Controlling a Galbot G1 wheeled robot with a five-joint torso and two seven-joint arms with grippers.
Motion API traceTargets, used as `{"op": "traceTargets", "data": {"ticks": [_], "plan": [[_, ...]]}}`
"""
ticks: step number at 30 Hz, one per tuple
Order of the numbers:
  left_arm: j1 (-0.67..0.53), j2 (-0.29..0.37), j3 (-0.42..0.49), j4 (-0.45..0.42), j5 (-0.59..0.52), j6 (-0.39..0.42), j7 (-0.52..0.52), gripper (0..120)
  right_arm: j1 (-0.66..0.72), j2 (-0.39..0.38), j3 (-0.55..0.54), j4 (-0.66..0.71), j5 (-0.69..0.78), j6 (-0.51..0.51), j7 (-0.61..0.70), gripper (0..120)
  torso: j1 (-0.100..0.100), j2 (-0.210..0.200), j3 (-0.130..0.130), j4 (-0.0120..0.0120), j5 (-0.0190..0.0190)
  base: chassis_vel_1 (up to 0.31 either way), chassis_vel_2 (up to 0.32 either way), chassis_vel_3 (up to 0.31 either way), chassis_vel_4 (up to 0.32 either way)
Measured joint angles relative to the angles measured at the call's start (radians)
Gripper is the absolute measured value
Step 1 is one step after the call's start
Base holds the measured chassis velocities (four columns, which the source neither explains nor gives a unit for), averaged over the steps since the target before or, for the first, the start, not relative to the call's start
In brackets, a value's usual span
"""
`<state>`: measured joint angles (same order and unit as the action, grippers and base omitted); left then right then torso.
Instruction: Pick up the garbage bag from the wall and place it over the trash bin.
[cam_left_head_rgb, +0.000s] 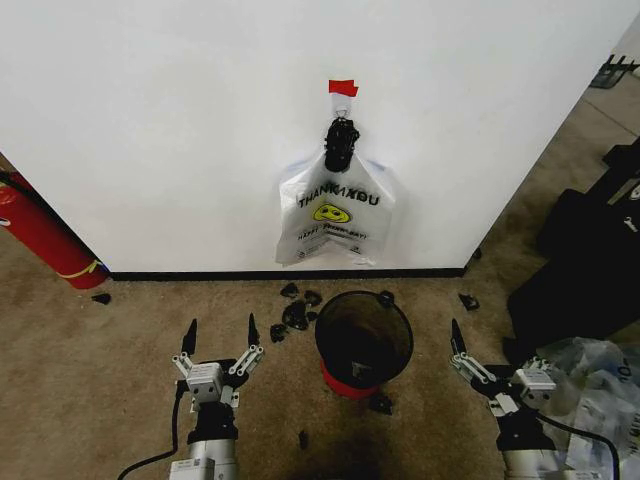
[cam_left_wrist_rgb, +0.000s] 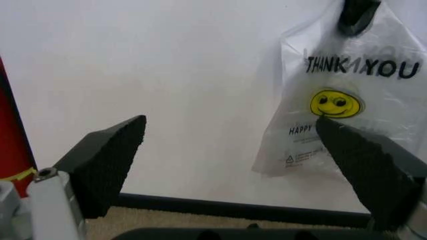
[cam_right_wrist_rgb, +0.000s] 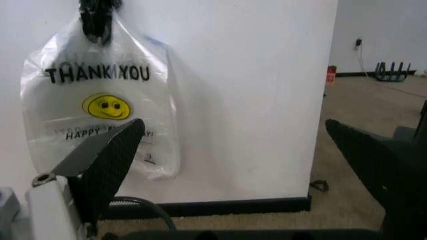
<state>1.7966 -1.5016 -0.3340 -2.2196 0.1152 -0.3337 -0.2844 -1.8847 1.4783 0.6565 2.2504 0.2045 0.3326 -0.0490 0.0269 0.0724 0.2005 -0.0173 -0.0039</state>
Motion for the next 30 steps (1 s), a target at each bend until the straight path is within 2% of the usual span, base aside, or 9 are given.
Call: {"op": "traceTargets", "data": {"ticks": [30], "plan": [[0.003,0.005,0.003,0.009,0.012,-0.002,0.000,100,-0.004,0.001,0.003,-0.012,-0.012,0.038,0.004,100,0.000,0.000,0.000,0.0000,0.0000,0.000,0.000,0.000,0.000]]}}
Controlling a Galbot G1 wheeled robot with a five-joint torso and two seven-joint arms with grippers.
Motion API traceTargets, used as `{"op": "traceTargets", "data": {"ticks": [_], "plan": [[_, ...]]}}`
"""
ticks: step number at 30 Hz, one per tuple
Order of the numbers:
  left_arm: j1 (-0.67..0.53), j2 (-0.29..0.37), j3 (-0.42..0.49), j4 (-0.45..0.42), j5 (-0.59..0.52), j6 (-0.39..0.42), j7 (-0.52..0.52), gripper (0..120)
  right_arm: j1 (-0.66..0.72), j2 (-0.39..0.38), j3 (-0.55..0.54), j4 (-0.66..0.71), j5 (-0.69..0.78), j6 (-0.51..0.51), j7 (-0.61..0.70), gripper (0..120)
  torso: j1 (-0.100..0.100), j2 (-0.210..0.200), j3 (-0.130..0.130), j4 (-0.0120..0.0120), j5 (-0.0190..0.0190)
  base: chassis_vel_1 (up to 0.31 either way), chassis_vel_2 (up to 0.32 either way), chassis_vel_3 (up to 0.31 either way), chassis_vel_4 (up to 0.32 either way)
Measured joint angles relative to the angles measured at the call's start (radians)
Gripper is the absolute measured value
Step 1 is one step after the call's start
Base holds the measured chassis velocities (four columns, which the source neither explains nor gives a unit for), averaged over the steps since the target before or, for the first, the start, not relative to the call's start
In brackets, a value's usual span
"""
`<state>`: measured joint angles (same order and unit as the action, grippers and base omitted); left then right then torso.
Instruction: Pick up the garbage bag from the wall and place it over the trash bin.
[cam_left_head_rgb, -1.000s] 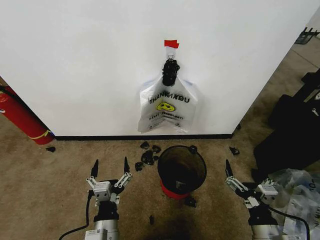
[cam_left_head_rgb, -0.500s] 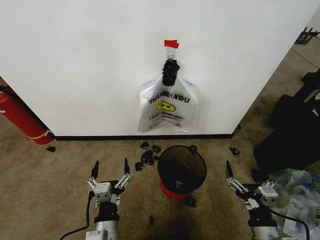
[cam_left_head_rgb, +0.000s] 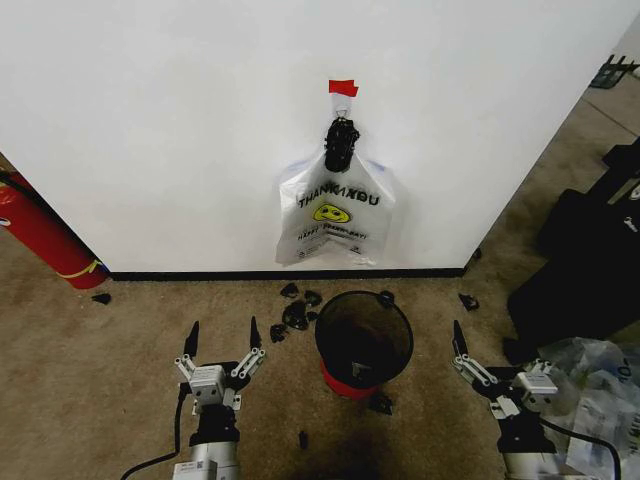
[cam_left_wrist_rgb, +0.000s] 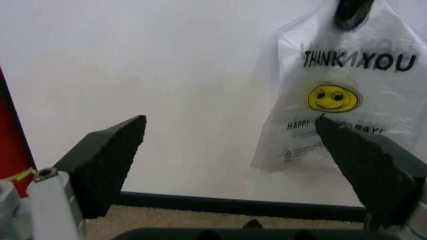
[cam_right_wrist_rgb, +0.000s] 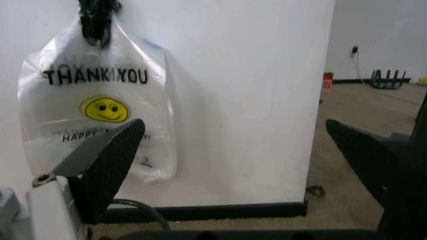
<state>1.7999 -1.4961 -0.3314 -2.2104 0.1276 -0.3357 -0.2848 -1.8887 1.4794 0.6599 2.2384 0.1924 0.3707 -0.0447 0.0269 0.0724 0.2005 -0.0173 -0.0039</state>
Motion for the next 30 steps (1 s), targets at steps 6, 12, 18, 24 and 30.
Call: {"op": "traceTargets", "data": {"ticks": [6,12,18,24,30], "plan": [[0.000,0.000,-0.001,0.000,0.000,0.000,0.000,100,0.001,0.000,0.001,-0.002,-0.003,0.010,0.003,100,0.000,0.000,0.000,0.0000,0.0000,0.000,0.000,0.000,0.000],[0.001,-0.002,-0.002,0.000,0.000,-0.003,0.000,100,0.004,0.001,0.004,-0.014,-0.003,0.026,0.007,100,0.000,0.000,0.000,0.0000,0.0000,0.000,0.000,0.000,0.000],[0.001,-0.001,-0.004,-0.002,-0.001,-0.004,0.000,100,0.009,0.002,0.004,-0.020,-0.004,0.029,0.007,100,0.000,0.000,0.000,0.0000,0.0000,0.000,0.000,0.000,0.000],[-0.001,-0.002,-0.004,0.003,-0.001,-0.005,0.000,100,0.019,-0.002,0.004,-0.033,-0.003,0.029,0.008,100,0.000,0.000,0.000,0.0000,0.0000,0.000,0.000,0.000,0.000],[-0.003,-0.006,-0.004,0.008,0.000,-0.004,0.001,100,0.032,-0.013,0.003,-0.047,0.003,0.020,0.008,100,0.000,0.000,0.000,0.0000,0.0000,0.000,0.000,0.000,0.000]]}}
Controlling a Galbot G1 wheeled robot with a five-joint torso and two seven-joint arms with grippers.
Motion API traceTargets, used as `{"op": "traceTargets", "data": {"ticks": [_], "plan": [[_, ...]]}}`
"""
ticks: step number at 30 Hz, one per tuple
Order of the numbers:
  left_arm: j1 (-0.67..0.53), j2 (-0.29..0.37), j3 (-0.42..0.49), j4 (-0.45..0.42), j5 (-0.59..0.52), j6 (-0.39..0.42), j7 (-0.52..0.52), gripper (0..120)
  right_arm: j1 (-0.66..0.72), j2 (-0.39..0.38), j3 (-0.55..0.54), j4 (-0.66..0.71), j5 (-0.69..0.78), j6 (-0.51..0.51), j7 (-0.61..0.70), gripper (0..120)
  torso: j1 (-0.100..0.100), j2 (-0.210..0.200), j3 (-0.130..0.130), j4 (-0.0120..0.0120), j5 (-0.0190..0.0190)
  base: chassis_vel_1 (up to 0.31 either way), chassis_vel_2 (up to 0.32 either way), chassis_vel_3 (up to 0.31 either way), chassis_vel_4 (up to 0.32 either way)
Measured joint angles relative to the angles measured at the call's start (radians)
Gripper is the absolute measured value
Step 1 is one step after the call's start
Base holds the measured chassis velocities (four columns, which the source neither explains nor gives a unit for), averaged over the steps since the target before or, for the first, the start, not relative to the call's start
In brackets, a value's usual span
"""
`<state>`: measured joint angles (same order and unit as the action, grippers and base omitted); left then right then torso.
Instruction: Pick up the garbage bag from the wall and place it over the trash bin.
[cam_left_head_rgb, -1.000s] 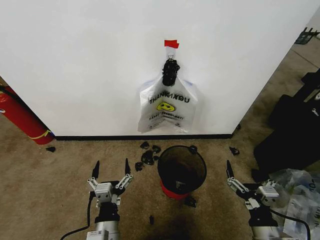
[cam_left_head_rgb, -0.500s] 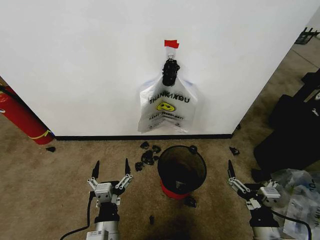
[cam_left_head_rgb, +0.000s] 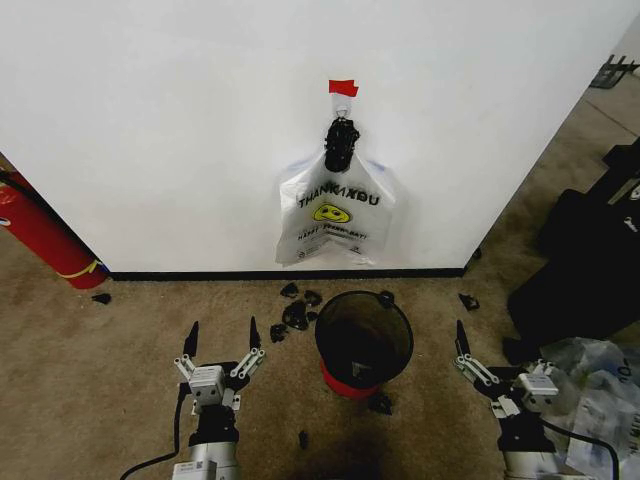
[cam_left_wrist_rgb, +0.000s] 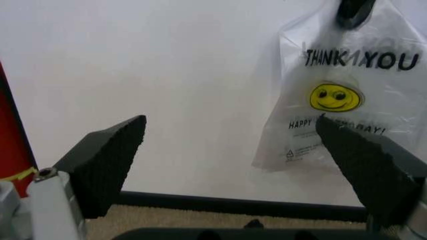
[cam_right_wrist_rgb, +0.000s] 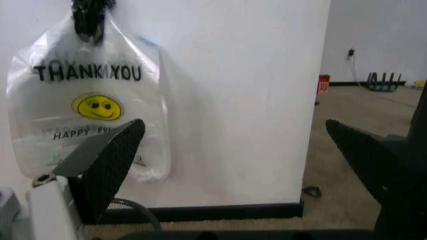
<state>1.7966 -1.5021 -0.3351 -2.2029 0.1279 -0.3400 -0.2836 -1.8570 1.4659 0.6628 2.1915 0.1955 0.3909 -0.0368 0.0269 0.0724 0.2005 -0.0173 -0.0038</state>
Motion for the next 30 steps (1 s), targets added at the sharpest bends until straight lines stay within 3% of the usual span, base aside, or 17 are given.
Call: {"op": "traceTargets", "data": {"ticks": [13,22,24,30], "plan": [[-0.007,-0.015,-0.002,0.020,0.001,0.006,0.002,100,0.066,-0.061,-0.018,-0.032,0.051,-0.084,-0.008,100,0.000,0.000,0.000,-0.0001,0.0000,0.000,0.000,0.000,0.000],[-0.018,-0.015,-0.008,0.026,-0.006,0.011,0.002,100,0.209,-0.125,-0.054,-0.087,0.100,-0.154,-0.016,100,0.000,0.000,0.000,0.0003,0.0001,0.000,0.000,0.000,0.000],[-0.023,-0.007,-0.008,0.031,-0.012,0.016,0.003,100,0.250,-0.133,-0.062,-0.095,0.106,-0.175,-0.015,100,0.000,0.000,0.000,-0.0007,-0.0002,0.000,0.000,0.000,0.000],[-0.009,-0.007,-0.013,0.029,-0.011,0.009,0.003,100,0.376,-0.158,-0.115,-0.120,0.131,-0.225,-0.008,100,0.000,0.000,0.000,0.0002,0.0000,0.000,0.000,0.000,0.000]]}}
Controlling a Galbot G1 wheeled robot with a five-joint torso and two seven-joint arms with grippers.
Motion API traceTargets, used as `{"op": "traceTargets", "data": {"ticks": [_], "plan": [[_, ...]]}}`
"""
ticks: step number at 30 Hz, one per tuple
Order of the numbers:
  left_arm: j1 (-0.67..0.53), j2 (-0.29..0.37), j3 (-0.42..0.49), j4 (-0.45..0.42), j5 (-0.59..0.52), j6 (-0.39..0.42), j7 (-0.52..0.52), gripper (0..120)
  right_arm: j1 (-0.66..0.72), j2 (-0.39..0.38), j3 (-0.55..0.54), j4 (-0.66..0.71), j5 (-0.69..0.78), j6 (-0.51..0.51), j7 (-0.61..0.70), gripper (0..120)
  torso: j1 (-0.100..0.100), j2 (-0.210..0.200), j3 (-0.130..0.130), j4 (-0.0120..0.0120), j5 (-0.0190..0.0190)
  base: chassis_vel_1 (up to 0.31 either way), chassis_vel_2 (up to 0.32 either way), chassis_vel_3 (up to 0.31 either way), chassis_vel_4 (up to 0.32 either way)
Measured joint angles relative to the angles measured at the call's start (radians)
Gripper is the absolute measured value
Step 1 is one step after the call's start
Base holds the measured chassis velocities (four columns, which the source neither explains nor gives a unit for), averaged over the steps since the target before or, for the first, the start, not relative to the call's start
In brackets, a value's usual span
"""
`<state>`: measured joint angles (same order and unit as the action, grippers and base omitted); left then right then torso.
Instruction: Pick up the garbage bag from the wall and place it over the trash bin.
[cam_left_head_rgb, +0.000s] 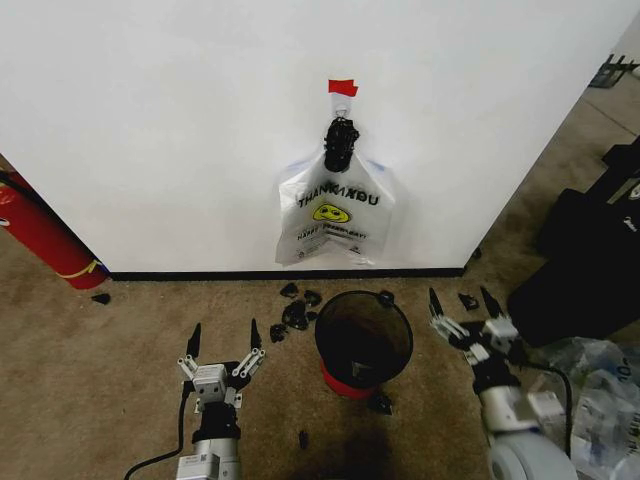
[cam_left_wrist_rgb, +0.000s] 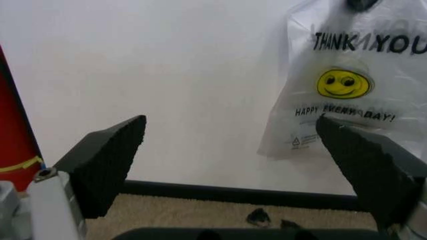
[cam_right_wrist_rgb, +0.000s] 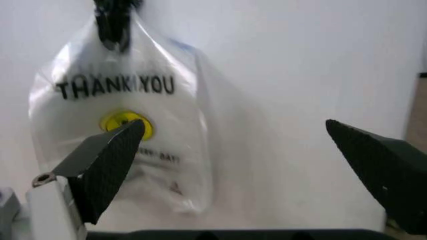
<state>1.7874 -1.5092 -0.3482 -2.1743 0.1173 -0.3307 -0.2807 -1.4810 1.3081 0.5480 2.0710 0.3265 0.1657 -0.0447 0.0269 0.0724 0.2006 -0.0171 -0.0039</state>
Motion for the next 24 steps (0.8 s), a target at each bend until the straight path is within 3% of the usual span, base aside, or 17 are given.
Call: {"op": "traceTargets", "data": {"ticks": [24], "plan": [[0.036,-0.001,-0.028,-0.036,0.010,-0.003,-0.004,100,0.452,-0.041,-0.274,-0.267,0.173,-0.031,-0.044,100,0.000,0.000,0.000,-0.0001,0.0000,0.000,0.000,0.000,0.000]]}}
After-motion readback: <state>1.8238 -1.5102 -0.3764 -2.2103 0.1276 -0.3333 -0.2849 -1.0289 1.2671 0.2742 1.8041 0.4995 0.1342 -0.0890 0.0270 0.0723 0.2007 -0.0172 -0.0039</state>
